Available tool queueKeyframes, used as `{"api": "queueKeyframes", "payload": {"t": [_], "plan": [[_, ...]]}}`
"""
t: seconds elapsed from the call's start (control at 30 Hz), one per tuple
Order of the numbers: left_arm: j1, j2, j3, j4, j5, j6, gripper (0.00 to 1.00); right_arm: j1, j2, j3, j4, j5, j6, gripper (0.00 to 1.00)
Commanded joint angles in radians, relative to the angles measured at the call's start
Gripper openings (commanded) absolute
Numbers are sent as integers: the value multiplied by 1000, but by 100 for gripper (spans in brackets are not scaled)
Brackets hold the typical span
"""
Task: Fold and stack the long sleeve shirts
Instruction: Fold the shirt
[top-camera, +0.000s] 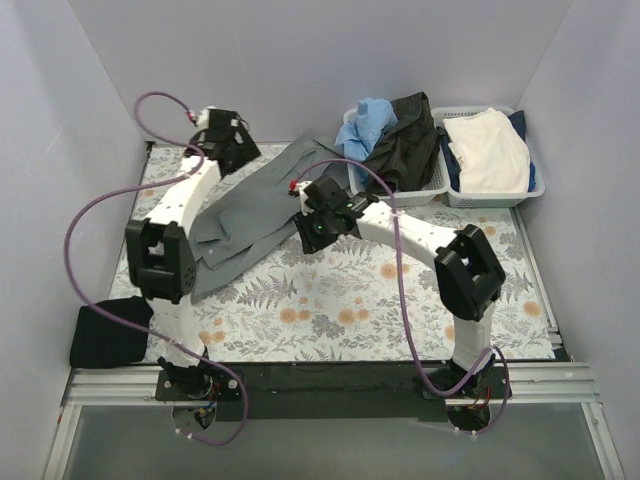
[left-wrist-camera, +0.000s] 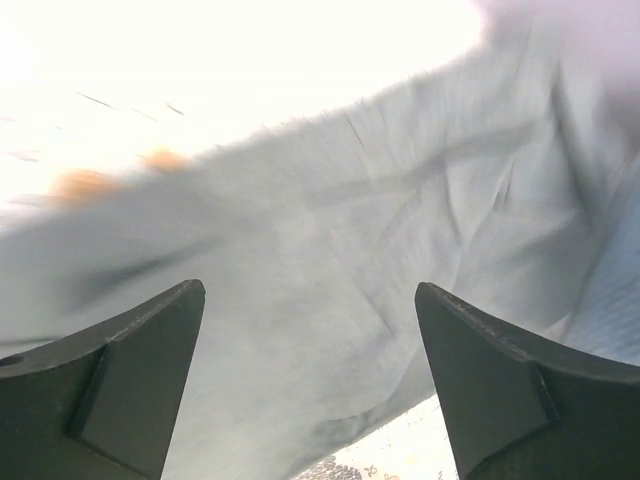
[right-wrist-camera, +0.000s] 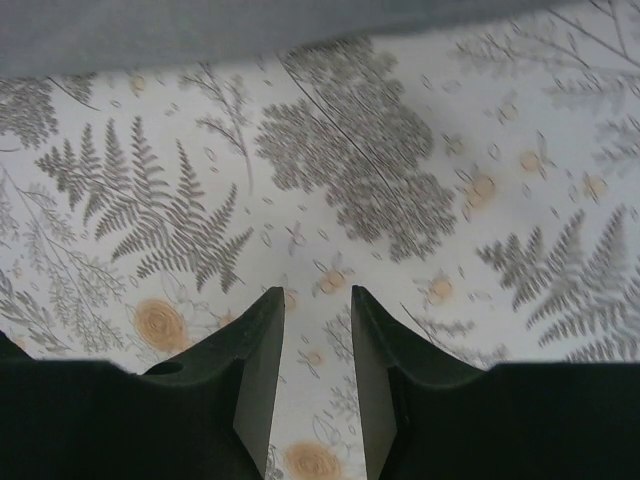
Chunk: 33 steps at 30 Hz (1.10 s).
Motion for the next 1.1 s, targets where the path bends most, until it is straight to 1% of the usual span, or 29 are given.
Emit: {"api": "queueKeyframes", "payload": {"t": [0.0, 0.03, 0.07, 0.13, 0.17, 0.2, 0.33, 0.37, 0.5, 0.63, 0.73, 0.83, 0.87, 0.93, 0.97, 1.07], "plan": [[137, -235, -110, -72, -104, -50, 88, 71, 114, 191, 65, -48, -82, 41], [177, -263, -185, -64, -101, -46, 88, 81, 166, 224, 73, -57, -87, 41], [192, -288, -216, -55, -95, -46, 88, 95, 192, 281, 88, -68, -93, 41], [229, -340, -291, -50, -93, -49, 88, 103, 258, 333, 114, -106, -90, 41], [231, -354, -313, -56, -104, -56, 88, 108, 277, 355, 141, -117, -90, 41], [267, -378, -330, -61, -108, -63, 88, 109, 292, 394, 162, -128, -79, 41], [296, -435, -417, -64, -115, -93, 88, 118, 358, 439, 280, -240, -50, 42], [303, -446, -427, -62, -115, -98, 88, 129, 372, 450, 307, -251, -47, 42], [336, -490, -456, -72, -122, -131, 88, 158, 494, 569, 317, -316, -12, 43], [346, -519, -473, -85, -133, -152, 89, 177, 559, 593, 329, -340, 25, 43], [349, -533, -494, -78, -133, -153, 89, 178, 570, 561, 312, -347, 33, 43], [355, -533, -505, -70, -116, -155, 89, 178, 535, 452, 286, -332, 14, 43], [356, -530, -506, -69, -110, -156, 89, 178, 518, 368, 283, -326, 5, 43], [356, -523, -513, -56, -98, -158, 89, 177, 467, 289, 286, -289, -2, 42], [358, -520, -514, -55, -90, -159, 89, 174, 452, 209, 286, -278, -5, 42], [358, -506, -520, -44, -66, -153, 89, 161, 384, 96, 284, -245, -10, 42]]}}
